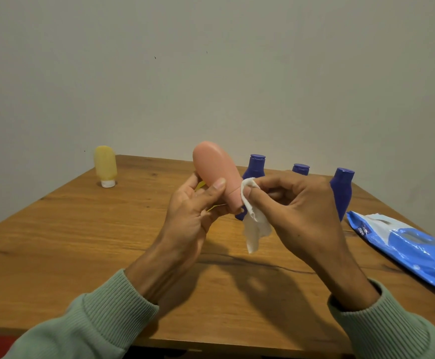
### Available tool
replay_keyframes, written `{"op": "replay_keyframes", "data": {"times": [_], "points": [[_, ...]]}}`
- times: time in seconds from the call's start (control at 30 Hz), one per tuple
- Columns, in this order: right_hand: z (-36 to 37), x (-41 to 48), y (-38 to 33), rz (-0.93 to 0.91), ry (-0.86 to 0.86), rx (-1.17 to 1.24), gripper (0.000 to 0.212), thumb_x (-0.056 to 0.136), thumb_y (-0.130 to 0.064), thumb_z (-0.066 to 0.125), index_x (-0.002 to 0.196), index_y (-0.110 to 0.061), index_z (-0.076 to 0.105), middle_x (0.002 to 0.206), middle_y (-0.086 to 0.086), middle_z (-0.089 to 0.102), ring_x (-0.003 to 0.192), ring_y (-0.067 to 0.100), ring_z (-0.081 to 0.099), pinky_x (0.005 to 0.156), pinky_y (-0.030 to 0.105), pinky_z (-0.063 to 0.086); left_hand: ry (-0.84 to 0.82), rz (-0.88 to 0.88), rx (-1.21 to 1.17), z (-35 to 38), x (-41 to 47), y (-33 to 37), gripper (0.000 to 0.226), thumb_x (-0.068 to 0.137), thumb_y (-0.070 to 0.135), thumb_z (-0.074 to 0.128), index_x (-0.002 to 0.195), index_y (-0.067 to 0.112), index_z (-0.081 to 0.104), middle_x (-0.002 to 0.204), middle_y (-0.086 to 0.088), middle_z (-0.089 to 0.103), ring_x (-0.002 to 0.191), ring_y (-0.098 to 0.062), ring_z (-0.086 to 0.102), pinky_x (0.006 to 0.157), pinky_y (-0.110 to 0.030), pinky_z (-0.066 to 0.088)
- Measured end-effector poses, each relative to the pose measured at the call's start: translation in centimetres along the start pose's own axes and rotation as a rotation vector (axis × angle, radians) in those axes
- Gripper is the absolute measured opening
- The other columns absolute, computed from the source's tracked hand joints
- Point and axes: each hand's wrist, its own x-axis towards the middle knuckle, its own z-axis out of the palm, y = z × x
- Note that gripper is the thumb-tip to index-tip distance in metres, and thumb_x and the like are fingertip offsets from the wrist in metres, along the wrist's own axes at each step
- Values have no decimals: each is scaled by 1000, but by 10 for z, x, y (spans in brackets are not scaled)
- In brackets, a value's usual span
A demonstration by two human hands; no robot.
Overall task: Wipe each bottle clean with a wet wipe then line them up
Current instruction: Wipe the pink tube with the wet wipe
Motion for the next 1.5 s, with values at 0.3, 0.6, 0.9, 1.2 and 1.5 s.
{"op": "replay_keyframes", "data": {"times": [0.3,0.6,0.9,1.2,1.5], "points": [[-2,0,-3,-33,1,17,16,79,-31,69,95,-26,70,85,-19,64,80,0,63,64,11,51,3,-17,-104,1,0,1,49,80,20,60,126,5,53,106,-17,69,89,-26,66,76,-33,58],[2,-9,-12,-308,-18,-180,18,79,-16,72,97,-15,71,90,-8,59,77,1,55,64,9,47,66,-42,-132,2,-3,-2,72,72,16,68,139,5,43,99,-13,73,78,-21,71,61,-27,57],[13,-16,-8,-435,-85,-421,17,75,-16,73,90,-8,70,92,5,64,78,11,60,63,10,47,141,-50,55,-1,-5,-7,49,83,14,66,130,6,53,95,-10,74,77,-19,72,62,-26,57],[-6,2,-4,106,-79,63,10,80,-26,70,85,-34,67,78,-19,66,78,-3,63,62,10,51,61,-65,-128,4,-2,0,57,77,10,61,132,5,47,91,-10,71,77,-20,67,66,-32,56],[-9,4,-6,168,-102,215,12,78,-24,71,84,-34,67,78,-14,69,77,-1,65,61,12,51,-46,-221,-291,4,-1,4,60,81,5,60,139,11,44,119,-23,66,104,-36,67,83,-47,58]]}}
